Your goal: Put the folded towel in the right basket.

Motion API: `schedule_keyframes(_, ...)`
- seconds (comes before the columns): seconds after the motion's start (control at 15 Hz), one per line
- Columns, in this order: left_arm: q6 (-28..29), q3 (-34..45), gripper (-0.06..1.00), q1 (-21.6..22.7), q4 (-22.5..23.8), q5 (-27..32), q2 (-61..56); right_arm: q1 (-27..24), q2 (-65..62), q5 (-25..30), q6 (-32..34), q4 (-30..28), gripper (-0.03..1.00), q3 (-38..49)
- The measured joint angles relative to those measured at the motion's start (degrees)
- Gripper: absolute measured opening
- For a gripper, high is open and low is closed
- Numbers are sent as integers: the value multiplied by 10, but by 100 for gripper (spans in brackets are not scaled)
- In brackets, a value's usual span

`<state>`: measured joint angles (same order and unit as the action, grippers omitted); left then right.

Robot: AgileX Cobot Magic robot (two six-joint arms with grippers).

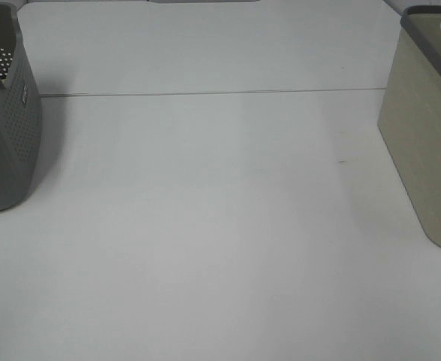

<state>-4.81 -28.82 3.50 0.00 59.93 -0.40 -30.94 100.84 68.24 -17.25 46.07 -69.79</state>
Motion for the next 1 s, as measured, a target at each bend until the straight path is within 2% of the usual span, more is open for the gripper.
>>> schedule_keyframes(0.4,0,0,99,0,0,0,0,0,-1,9,0,-6,73,0)
schedule_keyframes(0.53,0,0,99,0,0,0,0,0,-17,9,2,-32,73,0)
schedule_keyframes(0.8,0,0,99,0,0,0,0,0,-128,7,53,-131,73,0)
schedule_keyframes(1.0,0,0,99,0,0,0,0,9,-205,9,63,-143,73,0)
